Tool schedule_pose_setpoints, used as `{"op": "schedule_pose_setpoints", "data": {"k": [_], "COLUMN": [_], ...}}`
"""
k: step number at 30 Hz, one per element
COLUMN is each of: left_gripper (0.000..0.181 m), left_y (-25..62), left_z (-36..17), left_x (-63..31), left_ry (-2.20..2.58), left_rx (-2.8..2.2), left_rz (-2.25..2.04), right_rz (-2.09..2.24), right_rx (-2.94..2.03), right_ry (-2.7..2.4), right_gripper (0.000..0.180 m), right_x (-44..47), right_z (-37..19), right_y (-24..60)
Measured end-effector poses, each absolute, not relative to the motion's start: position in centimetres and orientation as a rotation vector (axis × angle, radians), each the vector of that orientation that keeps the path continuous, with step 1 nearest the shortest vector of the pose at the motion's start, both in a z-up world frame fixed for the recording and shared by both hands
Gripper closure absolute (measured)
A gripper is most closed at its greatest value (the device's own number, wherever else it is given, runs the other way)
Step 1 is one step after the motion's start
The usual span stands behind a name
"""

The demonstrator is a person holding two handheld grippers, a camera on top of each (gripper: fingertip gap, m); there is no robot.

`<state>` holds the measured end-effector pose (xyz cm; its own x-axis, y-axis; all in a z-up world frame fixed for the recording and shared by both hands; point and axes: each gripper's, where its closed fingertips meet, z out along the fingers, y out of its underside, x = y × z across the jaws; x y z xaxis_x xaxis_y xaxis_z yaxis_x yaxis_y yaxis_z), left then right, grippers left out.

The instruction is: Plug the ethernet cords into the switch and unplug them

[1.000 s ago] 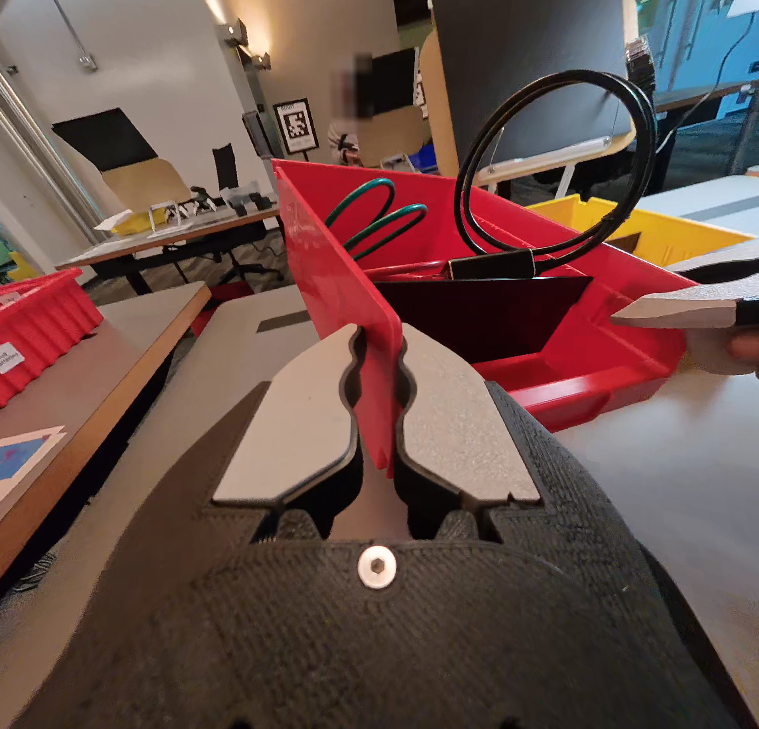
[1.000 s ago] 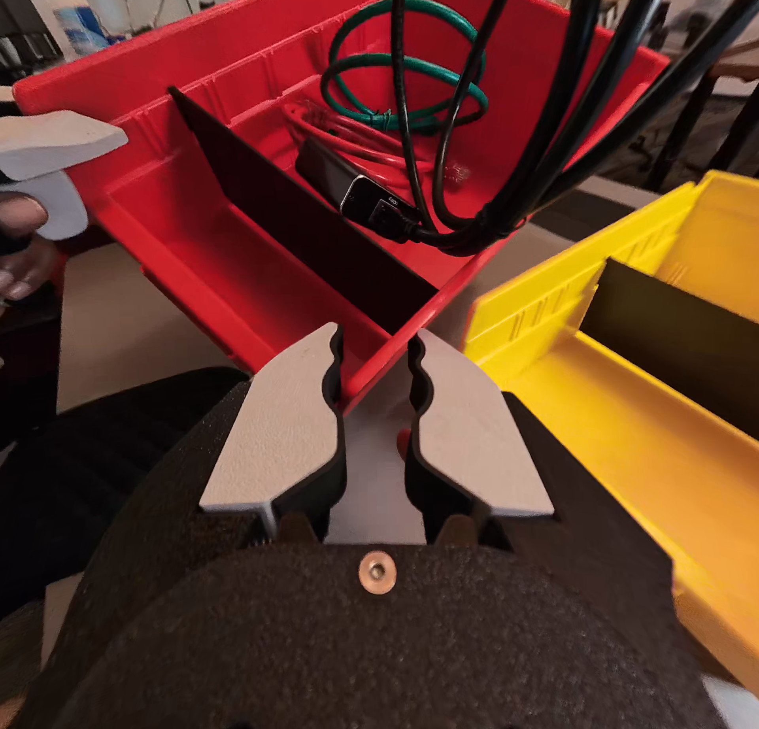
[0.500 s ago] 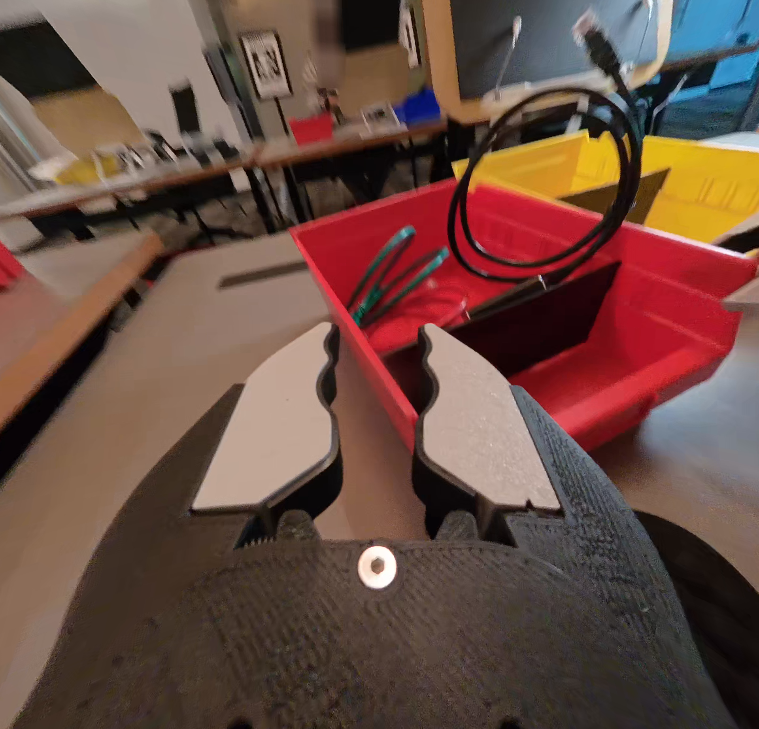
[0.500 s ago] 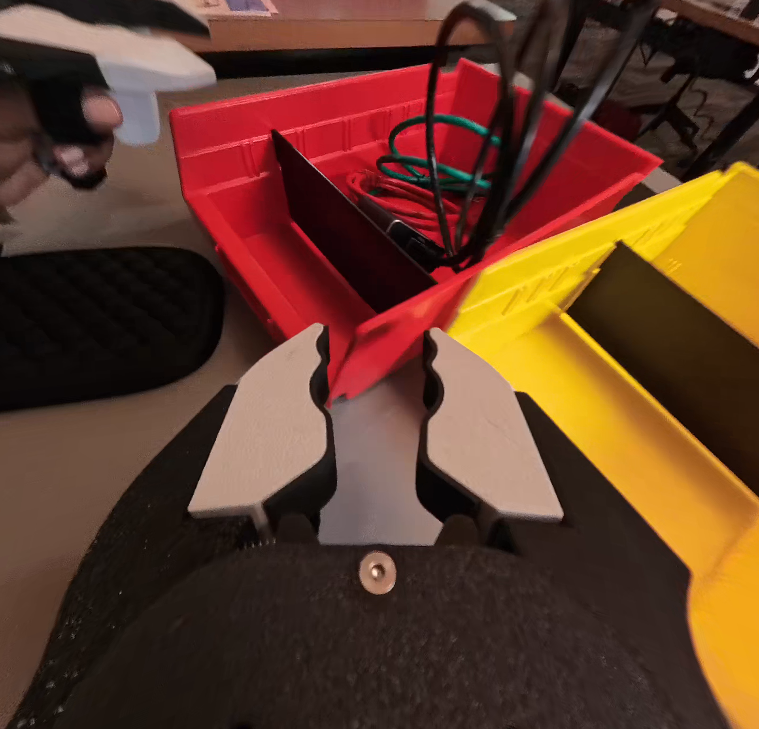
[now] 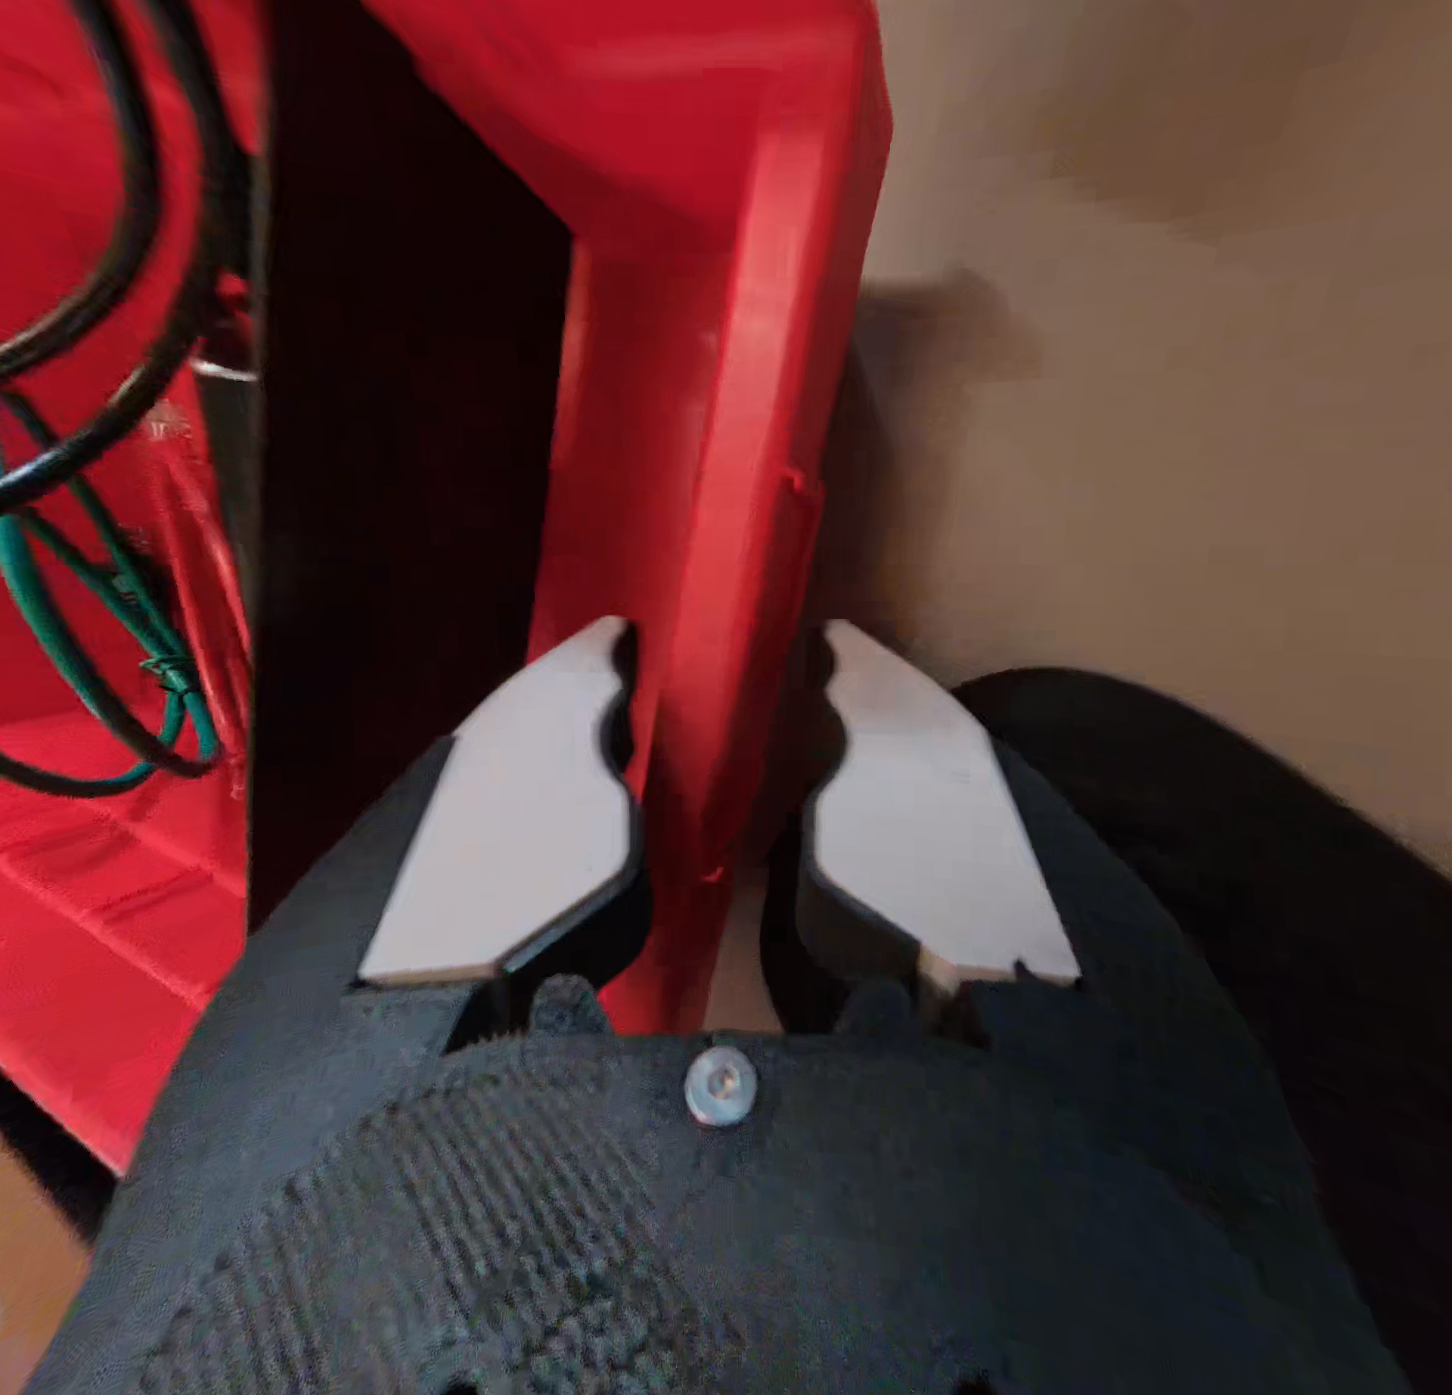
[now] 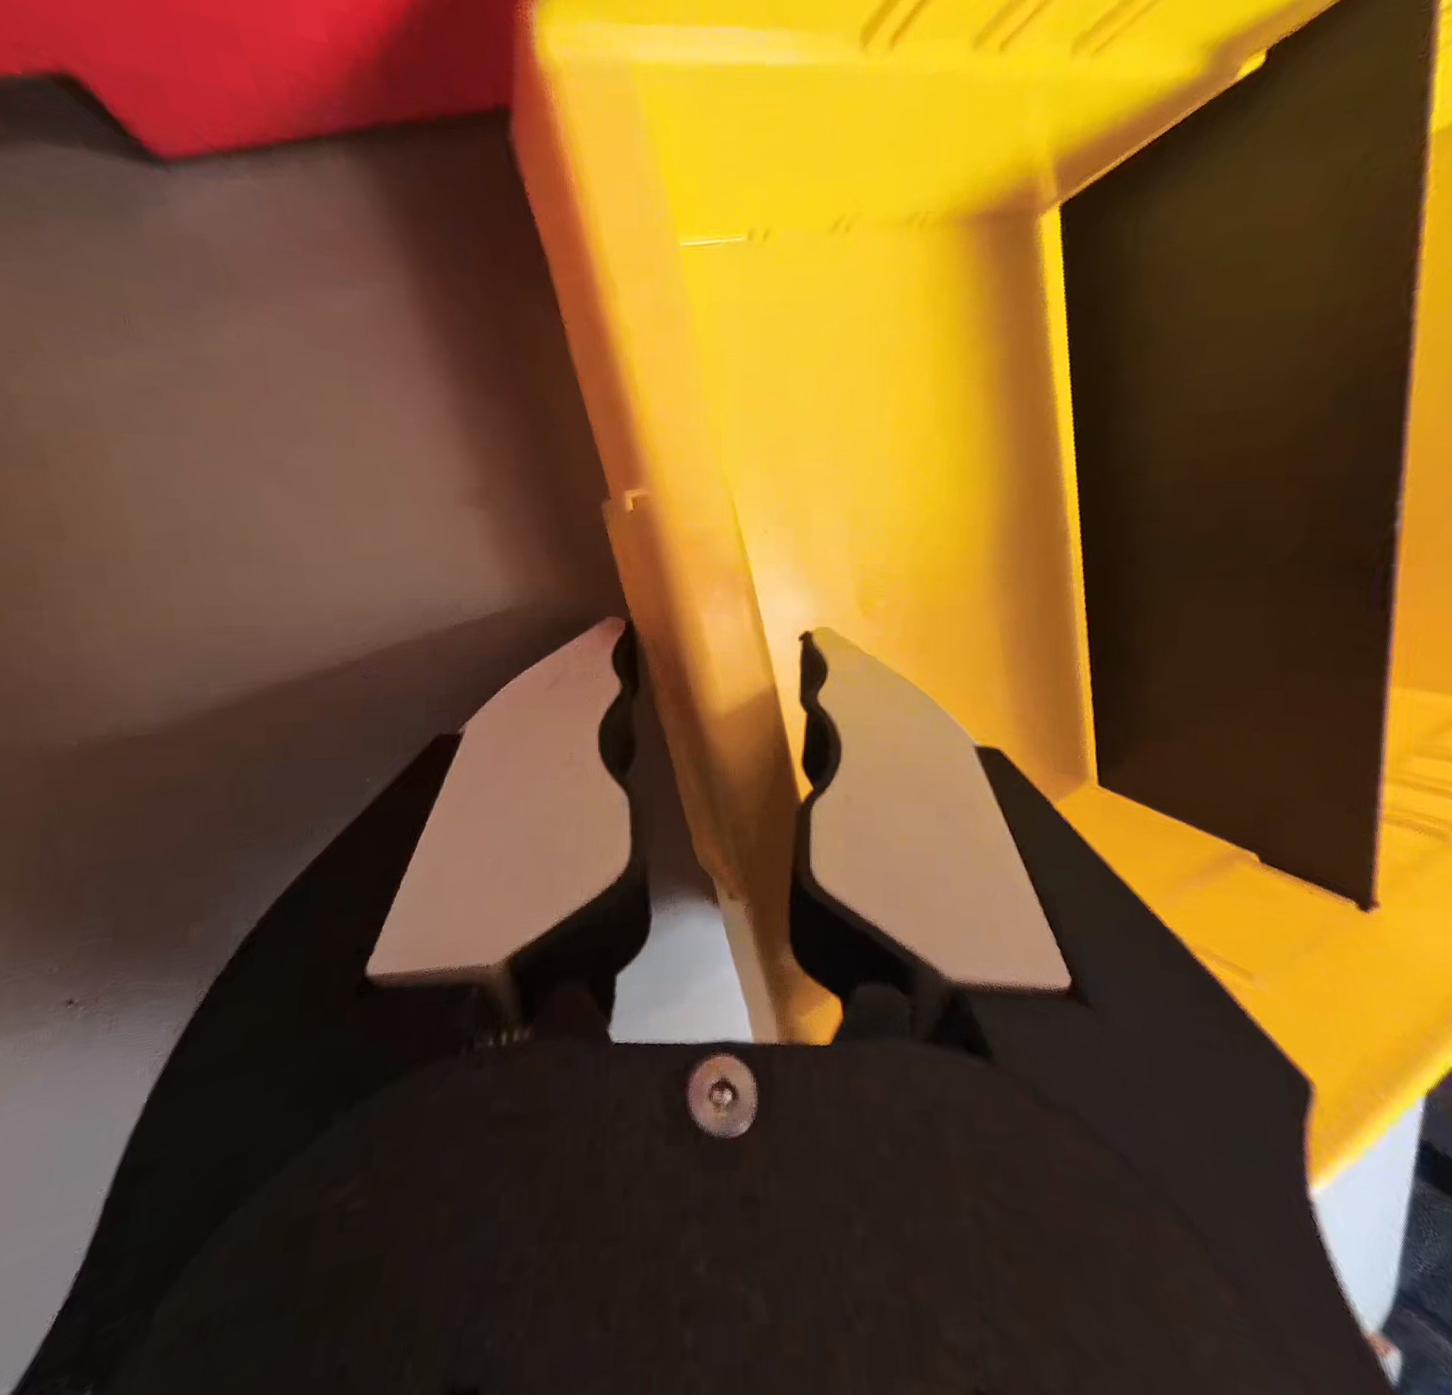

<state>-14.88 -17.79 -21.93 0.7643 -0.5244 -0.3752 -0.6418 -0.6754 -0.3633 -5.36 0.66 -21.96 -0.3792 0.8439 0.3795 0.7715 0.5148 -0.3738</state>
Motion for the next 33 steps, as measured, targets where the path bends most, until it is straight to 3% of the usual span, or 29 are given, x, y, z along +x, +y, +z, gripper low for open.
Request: {"op": "schedule_pose_setpoints", "data": {"k": [1, 9, 19, 33], "left_gripper": [0.147, 0.147, 0.147, 0.146], "left_y": [-17.6, -16.5, -13.4, -8.4], "left_z": [-22.2, -22.1, -22.1, -21.8], "left_x": [-14.9, -15.6, -18.1, -25.2], "left_ry": [0.91, 0.815, 0.673, 0.589], "left_rx": [-2.482, -2.464, -2.47, -2.435], "left_rz": [0.335, 0.328, 0.423, 0.544], "right_rz": [0.189, 0.131, -0.086, -0.128], "right_rx": [-1.31, -1.469, -1.578, -1.623], "right_ry": [-2.236, -2.07, -1.925, -1.866], "right_gripper": [0.142, 0.148, 0.15, 0.145], "right_x": [-5.2, 2.2, 13.3, 14.2], "right_z": [-21.9, -21.8, -21.6, -21.5], "right_y": [0.6, 2.4, 10.8, 19.2]}}
